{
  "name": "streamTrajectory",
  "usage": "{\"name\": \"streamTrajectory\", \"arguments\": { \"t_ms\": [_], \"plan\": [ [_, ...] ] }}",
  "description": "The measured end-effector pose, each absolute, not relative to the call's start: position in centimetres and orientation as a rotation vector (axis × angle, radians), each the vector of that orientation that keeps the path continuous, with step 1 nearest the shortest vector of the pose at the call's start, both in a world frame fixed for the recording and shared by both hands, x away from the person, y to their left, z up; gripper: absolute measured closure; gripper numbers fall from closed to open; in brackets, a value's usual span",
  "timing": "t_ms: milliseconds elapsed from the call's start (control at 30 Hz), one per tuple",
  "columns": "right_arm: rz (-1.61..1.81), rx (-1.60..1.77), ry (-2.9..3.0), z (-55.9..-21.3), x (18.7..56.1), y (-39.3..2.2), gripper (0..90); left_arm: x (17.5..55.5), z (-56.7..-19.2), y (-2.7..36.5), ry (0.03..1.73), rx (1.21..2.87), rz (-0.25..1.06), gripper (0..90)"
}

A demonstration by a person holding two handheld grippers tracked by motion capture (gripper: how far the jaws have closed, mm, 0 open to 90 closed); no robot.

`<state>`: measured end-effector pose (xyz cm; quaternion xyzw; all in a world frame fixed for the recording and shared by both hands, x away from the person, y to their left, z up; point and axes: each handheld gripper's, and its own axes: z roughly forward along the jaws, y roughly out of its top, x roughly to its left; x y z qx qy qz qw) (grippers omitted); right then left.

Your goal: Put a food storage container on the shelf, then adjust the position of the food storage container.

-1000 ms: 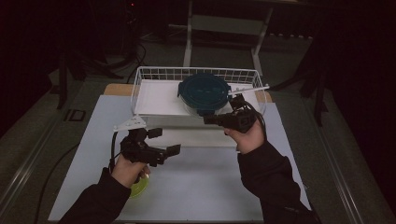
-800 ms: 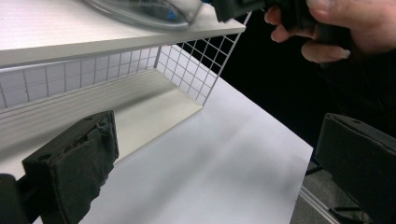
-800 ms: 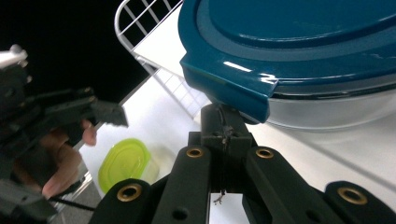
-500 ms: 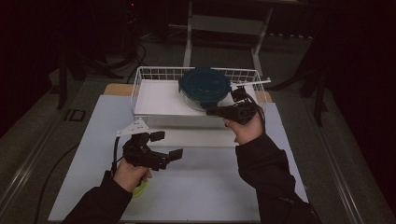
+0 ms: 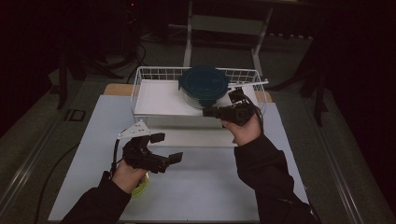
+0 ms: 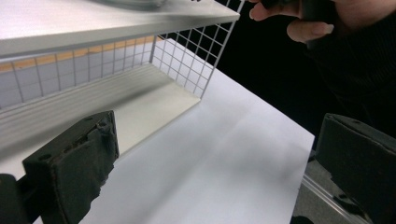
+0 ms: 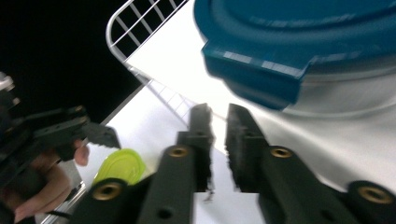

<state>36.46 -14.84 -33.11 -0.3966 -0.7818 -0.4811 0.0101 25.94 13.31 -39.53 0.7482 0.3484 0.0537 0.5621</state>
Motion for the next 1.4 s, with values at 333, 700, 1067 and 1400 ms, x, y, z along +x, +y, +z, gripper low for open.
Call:
{"name": "streamTrajectory", "arguments": {
  "t_ms": [333, 700, 1067, 1400],
  "plan": [
    [-1.606, -1.072, -2.482, -34.4, 32.7, -15.7, 21.0, 25.3, -39.1, 13.4, 0.753, 1.805, 0.151, 0.0],
    [-1.733, -0.989, -2.491, -36.3, 28.8, -18.4, 15.5, 24.5, -39.2, 15.7, 0.741, 1.846, 0.156, 0.9],
    [-1.770, -0.995, -2.527, -37.4, 25.5, -21.5, 15.6, 23.2, -38.5, 19.6, 0.762, 1.830, 0.239, 13.9],
    [-1.828, -0.995, -2.497, -38.9, 23.0, -23.8, 15.5, 21.5, -38.6, 23.0, 0.802, 1.836, 0.318, 25.9]
  ]
}}
